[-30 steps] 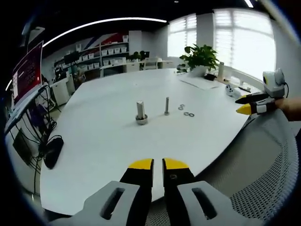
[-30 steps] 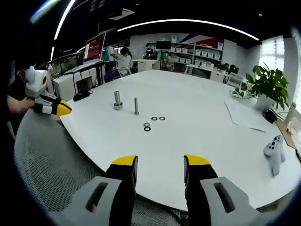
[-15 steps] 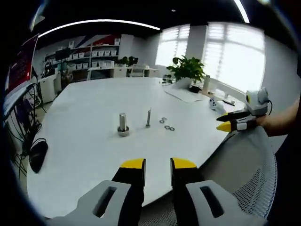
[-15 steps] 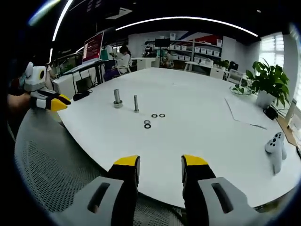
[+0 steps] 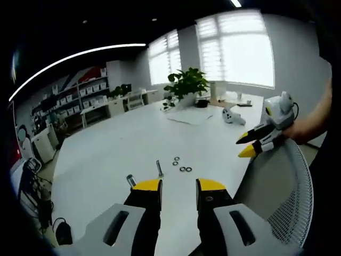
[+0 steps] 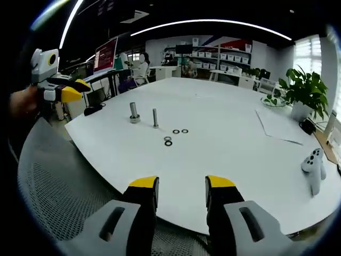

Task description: Place the washer onto the threaded stud by aligning its center hole with the stud, sliding it down to the base, and recovering from edge contact or off-axis alignment until the washer reaches the visible bottom stop.

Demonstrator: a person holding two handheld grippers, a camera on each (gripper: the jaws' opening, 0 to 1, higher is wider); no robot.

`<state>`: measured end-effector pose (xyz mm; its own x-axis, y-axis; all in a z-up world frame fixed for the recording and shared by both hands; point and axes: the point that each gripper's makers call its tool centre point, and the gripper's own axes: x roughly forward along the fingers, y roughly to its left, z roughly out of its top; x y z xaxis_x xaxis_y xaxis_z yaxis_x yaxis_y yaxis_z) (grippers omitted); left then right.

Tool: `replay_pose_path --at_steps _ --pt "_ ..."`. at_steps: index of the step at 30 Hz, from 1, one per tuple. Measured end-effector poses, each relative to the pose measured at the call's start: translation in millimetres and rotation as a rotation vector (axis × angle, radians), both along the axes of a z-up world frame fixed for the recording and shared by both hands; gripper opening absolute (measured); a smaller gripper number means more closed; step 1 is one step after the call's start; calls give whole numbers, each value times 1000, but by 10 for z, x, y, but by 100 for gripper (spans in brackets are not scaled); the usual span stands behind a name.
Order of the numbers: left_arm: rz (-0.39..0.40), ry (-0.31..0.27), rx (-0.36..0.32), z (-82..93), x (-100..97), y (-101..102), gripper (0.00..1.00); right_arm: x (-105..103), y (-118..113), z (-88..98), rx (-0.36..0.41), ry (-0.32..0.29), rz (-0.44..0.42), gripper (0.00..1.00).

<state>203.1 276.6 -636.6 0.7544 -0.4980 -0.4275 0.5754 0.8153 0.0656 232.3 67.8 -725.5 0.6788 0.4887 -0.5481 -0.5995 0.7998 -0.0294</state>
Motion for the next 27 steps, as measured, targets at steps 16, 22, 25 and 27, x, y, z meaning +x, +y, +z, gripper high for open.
replay_pose_path --at_steps 16,22,25,27 --pt "-144 338 23 -483 187 -338 21 -16 4 -11 -3 11 2 37" --pt "-174 388 127 -632 276 -337 7 -21 11 -3 5 9 7 37" --pt "-193 404 163 -702 334 -358 9 -22 19 -3 5 9 13 37" --pt "-212 402 215 -759 374 -345 9 -22 16 -2 7 9 12 36"
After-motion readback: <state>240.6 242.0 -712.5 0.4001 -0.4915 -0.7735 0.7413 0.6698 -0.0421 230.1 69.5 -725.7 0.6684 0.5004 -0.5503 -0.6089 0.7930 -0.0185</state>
